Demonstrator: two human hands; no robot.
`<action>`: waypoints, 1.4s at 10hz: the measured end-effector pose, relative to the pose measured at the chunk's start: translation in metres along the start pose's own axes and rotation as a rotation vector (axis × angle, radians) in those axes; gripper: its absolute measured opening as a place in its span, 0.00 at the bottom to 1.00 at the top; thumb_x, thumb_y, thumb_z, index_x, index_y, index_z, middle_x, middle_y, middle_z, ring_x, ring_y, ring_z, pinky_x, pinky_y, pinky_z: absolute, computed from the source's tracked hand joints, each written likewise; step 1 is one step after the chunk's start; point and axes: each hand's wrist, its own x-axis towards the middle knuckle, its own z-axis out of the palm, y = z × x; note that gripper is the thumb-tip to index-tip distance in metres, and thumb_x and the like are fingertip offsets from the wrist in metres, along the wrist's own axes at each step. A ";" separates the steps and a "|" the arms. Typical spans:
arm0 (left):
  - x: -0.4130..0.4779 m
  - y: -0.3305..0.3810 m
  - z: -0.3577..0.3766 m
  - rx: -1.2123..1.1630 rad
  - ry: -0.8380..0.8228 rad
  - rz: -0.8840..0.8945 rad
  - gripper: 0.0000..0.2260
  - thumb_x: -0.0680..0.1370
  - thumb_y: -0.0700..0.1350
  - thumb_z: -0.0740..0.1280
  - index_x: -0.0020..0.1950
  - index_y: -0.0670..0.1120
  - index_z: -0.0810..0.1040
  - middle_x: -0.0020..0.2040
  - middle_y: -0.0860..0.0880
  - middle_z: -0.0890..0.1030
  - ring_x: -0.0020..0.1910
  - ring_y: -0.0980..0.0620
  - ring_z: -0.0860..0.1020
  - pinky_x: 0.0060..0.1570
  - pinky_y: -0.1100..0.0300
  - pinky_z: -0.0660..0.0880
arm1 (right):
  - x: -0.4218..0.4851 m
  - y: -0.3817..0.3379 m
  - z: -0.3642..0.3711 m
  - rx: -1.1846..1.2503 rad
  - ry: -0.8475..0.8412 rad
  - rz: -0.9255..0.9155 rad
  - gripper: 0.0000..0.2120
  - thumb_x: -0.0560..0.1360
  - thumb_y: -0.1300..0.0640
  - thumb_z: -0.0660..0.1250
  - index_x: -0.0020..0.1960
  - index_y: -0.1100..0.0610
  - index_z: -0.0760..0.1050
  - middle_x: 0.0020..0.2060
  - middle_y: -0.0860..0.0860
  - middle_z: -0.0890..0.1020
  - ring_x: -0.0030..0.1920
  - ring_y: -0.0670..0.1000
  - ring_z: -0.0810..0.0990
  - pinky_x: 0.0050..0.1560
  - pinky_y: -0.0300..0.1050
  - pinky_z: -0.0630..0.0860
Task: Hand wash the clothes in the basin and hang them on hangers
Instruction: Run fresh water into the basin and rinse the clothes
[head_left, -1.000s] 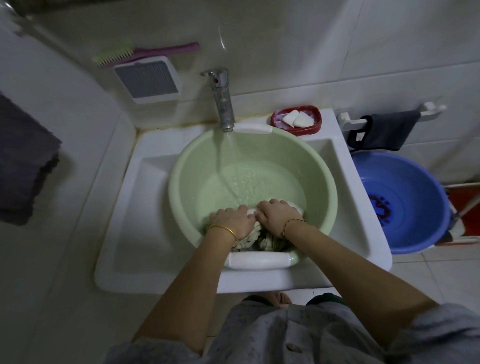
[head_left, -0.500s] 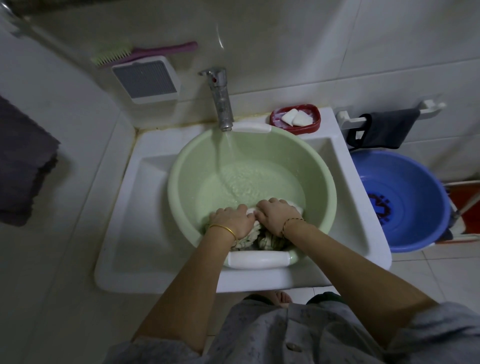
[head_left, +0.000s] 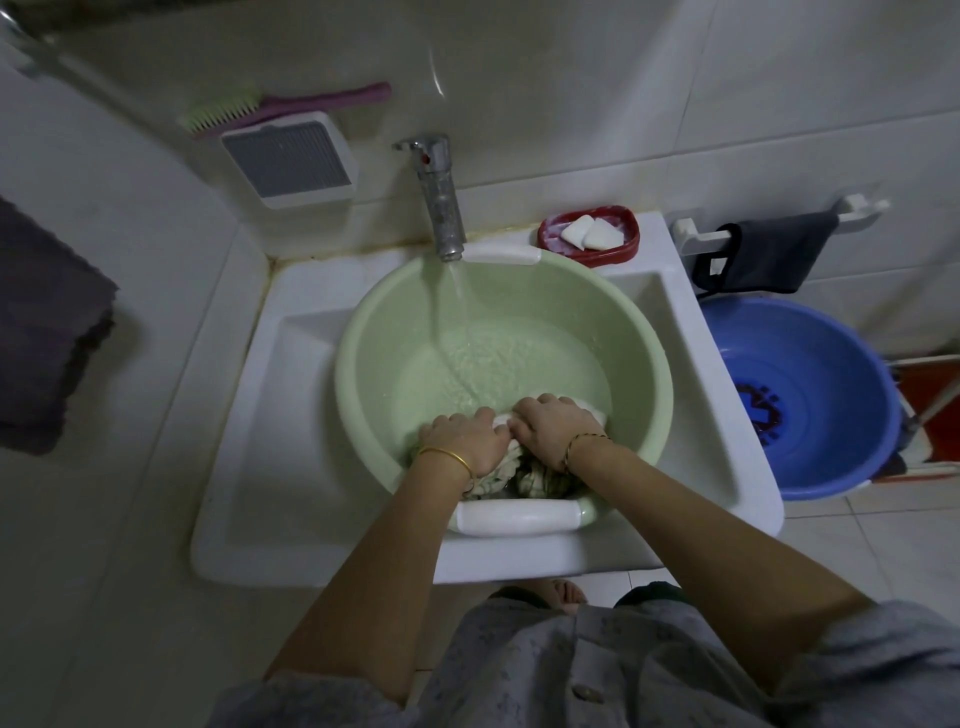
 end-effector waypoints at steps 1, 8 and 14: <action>0.000 0.000 0.000 -0.007 -0.004 -0.002 0.22 0.81 0.57 0.47 0.70 0.49 0.65 0.67 0.39 0.71 0.65 0.39 0.69 0.63 0.49 0.63 | 0.000 0.000 0.000 -0.002 0.000 0.001 0.21 0.81 0.46 0.51 0.66 0.56 0.69 0.62 0.58 0.73 0.63 0.60 0.70 0.60 0.53 0.68; -0.003 0.001 -0.002 -0.006 -0.010 -0.006 0.22 0.81 0.57 0.47 0.70 0.49 0.64 0.67 0.39 0.71 0.65 0.39 0.68 0.63 0.49 0.63 | 0.000 0.000 0.000 0.008 0.000 0.003 0.20 0.81 0.46 0.51 0.66 0.55 0.69 0.62 0.58 0.73 0.63 0.59 0.70 0.61 0.53 0.68; 0.000 0.001 -0.001 -0.004 -0.011 -0.009 0.22 0.81 0.58 0.46 0.71 0.50 0.64 0.68 0.39 0.70 0.66 0.39 0.68 0.63 0.49 0.63 | 0.000 0.001 0.000 0.007 0.004 -0.008 0.20 0.81 0.46 0.51 0.66 0.56 0.69 0.62 0.58 0.73 0.63 0.59 0.70 0.60 0.52 0.68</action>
